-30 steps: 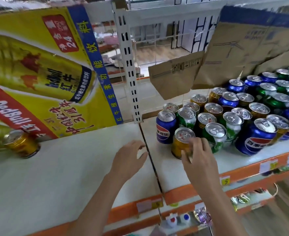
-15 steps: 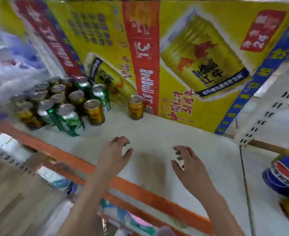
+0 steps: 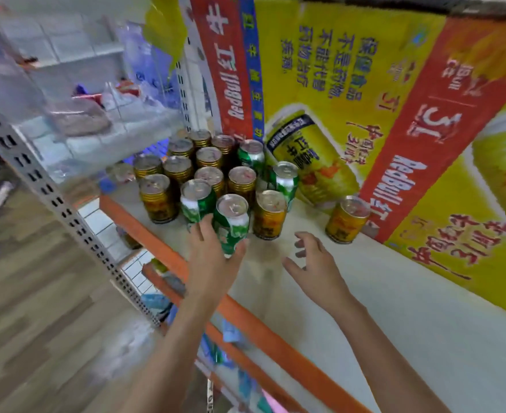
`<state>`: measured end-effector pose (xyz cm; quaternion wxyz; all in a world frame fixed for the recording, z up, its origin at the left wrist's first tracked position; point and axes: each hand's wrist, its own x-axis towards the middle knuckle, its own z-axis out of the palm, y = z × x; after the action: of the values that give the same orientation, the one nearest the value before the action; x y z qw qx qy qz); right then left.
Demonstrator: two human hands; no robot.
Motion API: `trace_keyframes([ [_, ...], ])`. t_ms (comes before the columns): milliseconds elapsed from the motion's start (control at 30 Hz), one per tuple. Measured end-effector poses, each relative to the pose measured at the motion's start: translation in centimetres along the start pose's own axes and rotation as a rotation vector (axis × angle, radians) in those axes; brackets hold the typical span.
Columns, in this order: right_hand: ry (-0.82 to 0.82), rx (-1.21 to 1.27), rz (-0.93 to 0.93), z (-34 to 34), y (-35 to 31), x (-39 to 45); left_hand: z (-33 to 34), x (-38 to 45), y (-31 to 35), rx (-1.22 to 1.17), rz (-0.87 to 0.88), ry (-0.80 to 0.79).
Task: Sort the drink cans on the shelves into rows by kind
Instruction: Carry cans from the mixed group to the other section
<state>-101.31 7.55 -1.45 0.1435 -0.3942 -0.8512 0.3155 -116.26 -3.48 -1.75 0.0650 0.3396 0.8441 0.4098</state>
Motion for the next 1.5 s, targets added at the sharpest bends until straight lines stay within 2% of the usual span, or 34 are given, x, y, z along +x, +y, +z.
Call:
trace_keyframes([
  [200, 0.172, 0.115, 0.108, 2.7, -2.2, 5.9, 0.3, 2.5, -0.5, -0.052, 0.033, -0.045],
  [333, 0.194, 0.181, 0.151, 3.5, -2.7, 8.3, 0.3, 3.0, -0.5, -0.043, 0.057, -0.029],
  [500, 0.19, 0.255, 0.148, 3.3, -2.4, 8.1, 0.7, 3.2, -0.4, -0.061, 0.027, -0.098],
  [700, 0.242, 0.285, 0.173, 1.9, 0.4, 2.2, 1.8, 2.4, 0.7, -0.131, 0.088, -0.175],
  [867, 0.344, 0.268, 0.241, -1.1, 4.2, -3.5, 5.4, -0.9, 3.8, -0.211, 0.144, -0.352],
  [1067, 0.499, 0.269, 0.38, -5.6, 9.5, -10.8, 9.7, -5.1, 9.4, -0.219, 0.276, -0.573],
  [1300, 0.786, 0.287, 0.556, -12.9, 14.4, -19.8, 16.8, -10.3, 18.3, -0.23, 0.487, -0.819],
  [1500, 0.901, 0.294, 0.783, -15.5, 18.9, -26.7, 22.4, -15.8, 25.3, -0.235, 0.587, -0.996],
])
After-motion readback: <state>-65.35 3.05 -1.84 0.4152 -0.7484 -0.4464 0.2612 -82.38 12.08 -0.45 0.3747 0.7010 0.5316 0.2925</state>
